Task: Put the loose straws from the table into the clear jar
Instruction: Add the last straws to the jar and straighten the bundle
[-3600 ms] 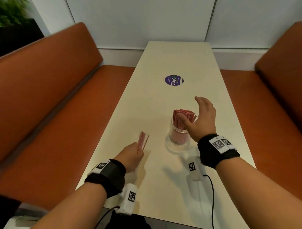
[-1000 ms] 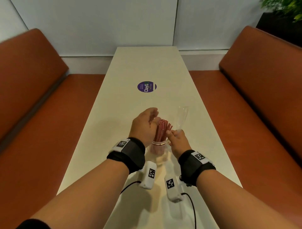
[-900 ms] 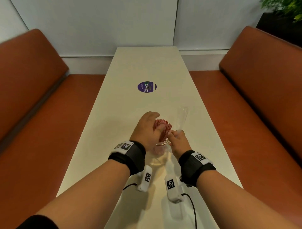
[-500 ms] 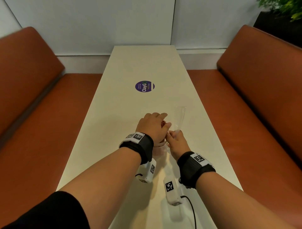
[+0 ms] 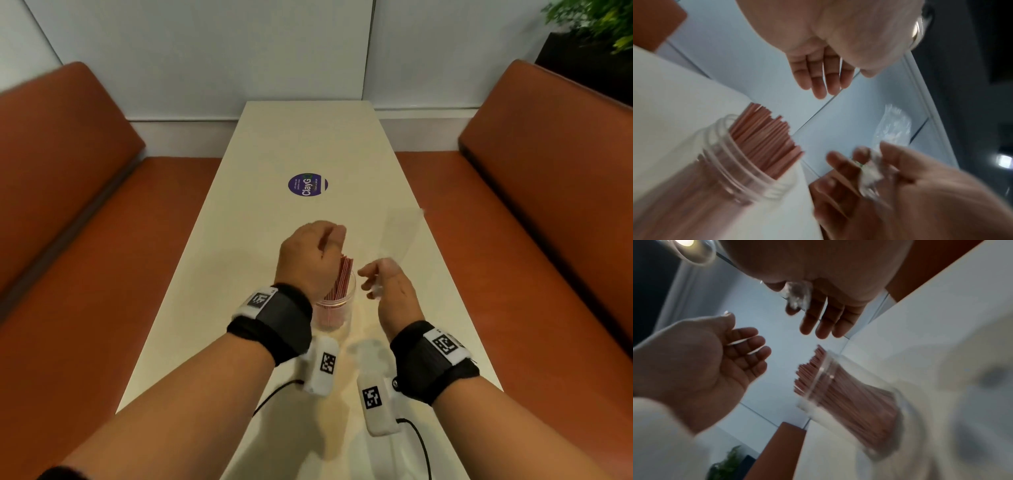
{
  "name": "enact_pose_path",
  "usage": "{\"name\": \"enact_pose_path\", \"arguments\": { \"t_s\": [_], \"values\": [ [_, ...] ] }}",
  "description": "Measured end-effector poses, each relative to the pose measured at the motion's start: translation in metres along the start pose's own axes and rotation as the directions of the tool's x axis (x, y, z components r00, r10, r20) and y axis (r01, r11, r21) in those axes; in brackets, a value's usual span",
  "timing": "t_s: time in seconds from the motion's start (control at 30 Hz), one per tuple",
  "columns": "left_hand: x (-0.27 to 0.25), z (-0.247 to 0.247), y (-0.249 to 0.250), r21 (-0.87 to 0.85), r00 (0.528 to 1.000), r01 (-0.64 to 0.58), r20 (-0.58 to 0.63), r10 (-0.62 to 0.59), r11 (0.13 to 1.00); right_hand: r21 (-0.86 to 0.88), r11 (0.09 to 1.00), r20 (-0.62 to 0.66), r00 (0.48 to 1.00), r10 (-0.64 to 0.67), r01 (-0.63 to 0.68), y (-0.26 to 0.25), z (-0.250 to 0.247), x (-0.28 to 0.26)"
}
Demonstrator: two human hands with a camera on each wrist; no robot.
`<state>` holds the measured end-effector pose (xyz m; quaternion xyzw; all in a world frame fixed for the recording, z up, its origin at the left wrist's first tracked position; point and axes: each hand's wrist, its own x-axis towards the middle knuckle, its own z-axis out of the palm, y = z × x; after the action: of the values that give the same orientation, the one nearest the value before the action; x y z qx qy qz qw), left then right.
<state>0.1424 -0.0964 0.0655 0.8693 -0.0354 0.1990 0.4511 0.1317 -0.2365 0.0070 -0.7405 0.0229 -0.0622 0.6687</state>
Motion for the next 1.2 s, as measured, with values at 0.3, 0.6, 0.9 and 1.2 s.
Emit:
{"name": "enact_pose_path", "arguments": {
  "t_s": [0.3,0.6,0.9,1.2],
  "values": [
    [-0.054,-0.017,-0.009,-0.435,0.866,0.47,0.395,-0.306,0.768,0.018,0.999,0.341,0.939,-0.051,0.048,-0.036,0.024,-0.021],
    [-0.079,-0.038,-0.078,-0.373,0.529,0.836,0.352,-0.772,0.403,-0.322,0.942,0.17,0.974,0.153,-0.092,0.017,0.014,-0.012],
    [-0.078,-0.013,-0.1,-0.015,0.287,0.948,0.467,-0.837,0.317,-0.225,0.971,0.194,0.973,0.122,-0.077,0.034,0.027,-0.01],
    [-0.076,-0.03,-0.09,0.397,0.451,0.711,0.376,-0.81,0.58,-0.317,0.941,0.183,0.965,0.187,-0.122,0.04,0.022,-0.008]
  ]
}}
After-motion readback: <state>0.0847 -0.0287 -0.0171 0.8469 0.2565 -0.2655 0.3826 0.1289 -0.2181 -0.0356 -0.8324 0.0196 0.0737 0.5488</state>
